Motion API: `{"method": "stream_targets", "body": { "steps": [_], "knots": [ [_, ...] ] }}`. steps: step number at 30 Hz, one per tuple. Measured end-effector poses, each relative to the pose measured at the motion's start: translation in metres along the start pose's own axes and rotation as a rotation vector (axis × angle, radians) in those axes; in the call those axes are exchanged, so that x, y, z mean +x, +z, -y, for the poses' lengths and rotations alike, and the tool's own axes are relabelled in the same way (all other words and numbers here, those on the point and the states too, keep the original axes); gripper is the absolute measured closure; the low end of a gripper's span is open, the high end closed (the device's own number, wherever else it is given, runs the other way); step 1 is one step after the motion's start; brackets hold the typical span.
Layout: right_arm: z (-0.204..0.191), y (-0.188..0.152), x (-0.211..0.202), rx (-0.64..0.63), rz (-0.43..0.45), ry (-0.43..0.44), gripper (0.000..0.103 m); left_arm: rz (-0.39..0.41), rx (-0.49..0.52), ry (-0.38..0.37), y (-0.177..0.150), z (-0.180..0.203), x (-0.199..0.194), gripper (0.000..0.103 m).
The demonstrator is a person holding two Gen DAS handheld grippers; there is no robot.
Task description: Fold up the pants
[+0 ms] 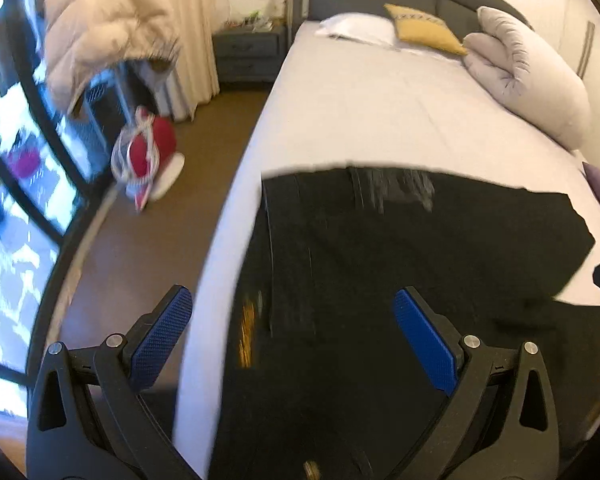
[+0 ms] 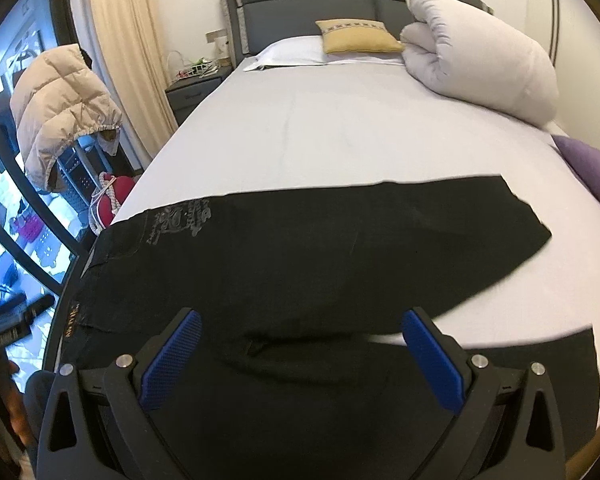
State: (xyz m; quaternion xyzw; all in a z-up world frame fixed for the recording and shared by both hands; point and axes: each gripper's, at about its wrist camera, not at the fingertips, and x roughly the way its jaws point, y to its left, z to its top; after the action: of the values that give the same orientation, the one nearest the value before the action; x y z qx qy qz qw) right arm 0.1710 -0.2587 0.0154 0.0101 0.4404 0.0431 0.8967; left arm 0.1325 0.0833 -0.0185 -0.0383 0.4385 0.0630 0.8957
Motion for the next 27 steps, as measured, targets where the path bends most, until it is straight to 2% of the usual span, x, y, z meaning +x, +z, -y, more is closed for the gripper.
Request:
{"method": "stream_targets", "body": {
  "steps": [2, 4, 6, 8, 10, 13, 17, 21, 24, 27],
  "knots": [
    [0.004, 0.011, 0.010, -0.028, 0.004, 0.014, 0.002, 0.028, 0.069, -0.028, 0.026, 0.002, 0.015, 0.000],
    [0.007, 0.020, 0.019, -0.058, 0.005, 0.031, 0.009, 0.053, 0.160, -0.045, 0.054, 0.005, 0.033, 0.000],
    [0.009, 0.028, 0.032, -0.098, -0.009, 0.043, 0.021, 0.029, 0.277, -0.114, 0.089, 0.014, 0.066, 0.000],
    [0.011, 0.036, 0.044, -0.132, -0.032, 0.076, 0.026, -0.056, 0.337, -0.215, 0.115, 0.021, 0.099, 0.001],
    [0.012, 0.040, 0.051, -0.150, -0.048, 0.114, 0.026, -0.179, 0.383, -0.308, 0.133, 0.029, 0.138, 0.004],
    [0.013, 0.041, 0.061, -0.177, -0.067, 0.167, 0.026, -0.327, 0.443, -0.386, 0.149, 0.039, 0.186, 0.005],
    [0.011, 0.041, 0.075, -0.221, -0.101, 0.227, 0.030, -0.400, 0.519, -0.394, 0.155, 0.044, 0.220, 0.006],
    [0.007, 0.046, 0.087, -0.257, -0.131, 0.261, 0.033, -0.464, 0.563, -0.431, 0.160, 0.045, 0.238, 0.009],
    [0.000, 0.056, 0.094, -0.293, -0.140, 0.289, 0.034, -0.503, 0.595, -0.444, 0.162, 0.046, 0.246, 0.016],
    [-0.009, 0.070, 0.102, -0.313, -0.142, 0.303, 0.034, -0.529, 0.598, -0.447, 0.169, 0.049, 0.250, 0.037]
  ]
}}
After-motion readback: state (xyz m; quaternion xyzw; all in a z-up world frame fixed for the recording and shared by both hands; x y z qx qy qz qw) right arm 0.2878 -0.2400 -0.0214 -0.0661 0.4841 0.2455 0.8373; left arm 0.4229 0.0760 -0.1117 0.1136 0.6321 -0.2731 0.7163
